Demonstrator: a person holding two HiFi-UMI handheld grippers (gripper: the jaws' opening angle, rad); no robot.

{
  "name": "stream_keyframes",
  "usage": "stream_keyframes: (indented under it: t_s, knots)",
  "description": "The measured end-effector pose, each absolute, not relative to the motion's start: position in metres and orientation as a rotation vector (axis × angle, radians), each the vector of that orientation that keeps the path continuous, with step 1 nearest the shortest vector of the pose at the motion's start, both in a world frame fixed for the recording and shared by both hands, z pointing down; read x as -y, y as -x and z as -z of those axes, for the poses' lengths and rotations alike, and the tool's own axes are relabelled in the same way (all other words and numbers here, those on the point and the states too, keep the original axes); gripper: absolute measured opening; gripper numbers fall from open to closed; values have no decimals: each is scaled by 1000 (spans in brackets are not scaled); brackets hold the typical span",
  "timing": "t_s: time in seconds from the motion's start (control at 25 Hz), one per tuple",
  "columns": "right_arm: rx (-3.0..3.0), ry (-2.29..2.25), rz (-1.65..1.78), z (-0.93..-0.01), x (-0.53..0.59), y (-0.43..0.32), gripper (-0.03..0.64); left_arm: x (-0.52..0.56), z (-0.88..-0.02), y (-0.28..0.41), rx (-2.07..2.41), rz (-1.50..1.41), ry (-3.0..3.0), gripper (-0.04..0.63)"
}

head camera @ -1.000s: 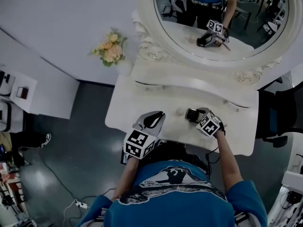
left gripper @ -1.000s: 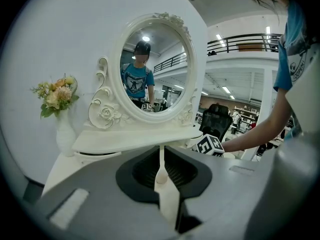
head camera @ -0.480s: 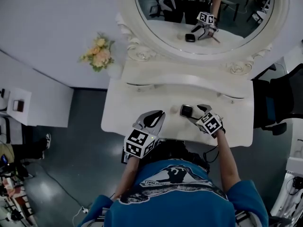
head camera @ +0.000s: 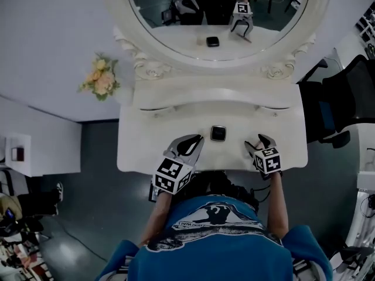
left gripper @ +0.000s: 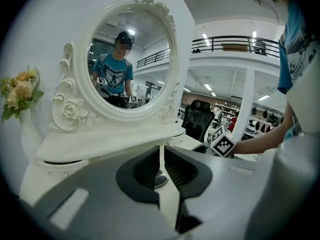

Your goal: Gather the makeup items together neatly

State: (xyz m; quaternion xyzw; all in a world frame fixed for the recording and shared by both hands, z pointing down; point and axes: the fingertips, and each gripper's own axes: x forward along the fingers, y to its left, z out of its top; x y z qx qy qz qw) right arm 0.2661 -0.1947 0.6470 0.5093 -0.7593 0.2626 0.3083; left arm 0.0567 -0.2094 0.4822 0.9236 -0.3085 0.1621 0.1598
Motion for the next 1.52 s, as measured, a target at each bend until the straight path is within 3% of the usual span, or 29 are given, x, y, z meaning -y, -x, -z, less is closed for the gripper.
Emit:
stream_keyframes:
  t_s: [0.24,0.68,0.88,1.52]
  knots:
    - [1863,-1599,-886,-662,173,-312,246,207,-485,-79,799,-491,-2670,44]
    - [1708,-1747,-1105,-691,170,-322,176,207,-486,-93,775,-519,-2681,44]
    - [1617,-1793,-1008,-693,168,-335,52,211,-489,-86,815,-521,-2663,44]
    - [1716,-1734,-1044,-681,189,-303,48,213,-487,-65,922,-501,-2619,44]
